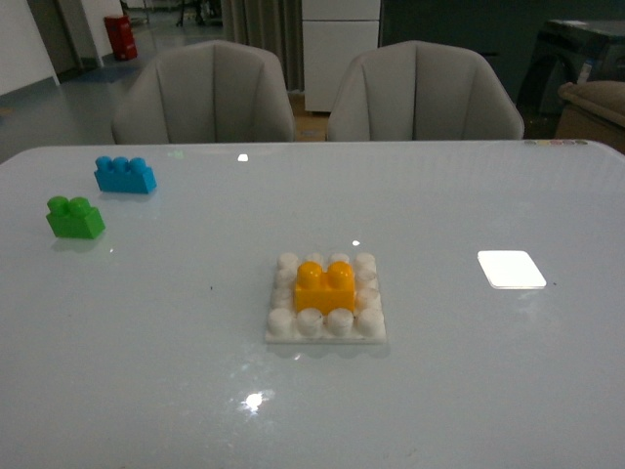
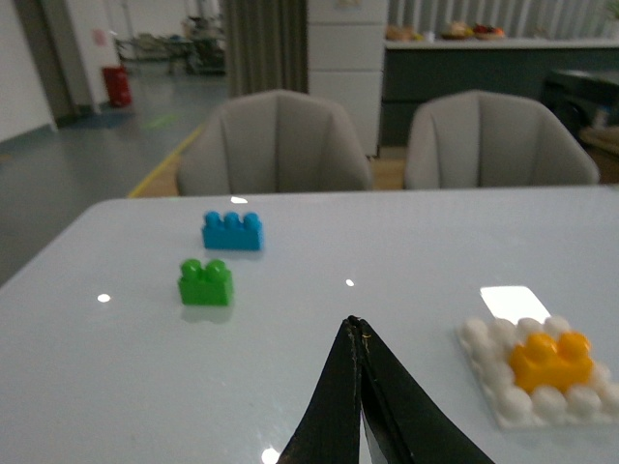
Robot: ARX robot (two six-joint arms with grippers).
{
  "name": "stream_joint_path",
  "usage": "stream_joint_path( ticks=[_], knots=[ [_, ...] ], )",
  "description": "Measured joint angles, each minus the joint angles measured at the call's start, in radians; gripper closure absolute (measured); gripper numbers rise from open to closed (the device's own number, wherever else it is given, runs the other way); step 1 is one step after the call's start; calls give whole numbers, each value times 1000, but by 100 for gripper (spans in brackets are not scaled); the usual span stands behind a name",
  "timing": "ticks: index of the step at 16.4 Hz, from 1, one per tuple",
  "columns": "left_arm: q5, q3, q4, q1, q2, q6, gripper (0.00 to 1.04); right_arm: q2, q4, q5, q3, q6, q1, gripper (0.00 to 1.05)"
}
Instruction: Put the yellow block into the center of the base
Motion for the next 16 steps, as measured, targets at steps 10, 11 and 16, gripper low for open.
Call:
stream_joint_path(
  ticks=[10,11,16],
  knots=[
    [28,-20,-327,44,-352,0,103,0,-1,0,0,0,0,6],
    [29,-20,-346,44,-370,0,103,0,-1,0,0,0,0,6],
    [29,-20,-469,44,-492,0,103,0,-1,0,0,0,0,6]
  ],
)
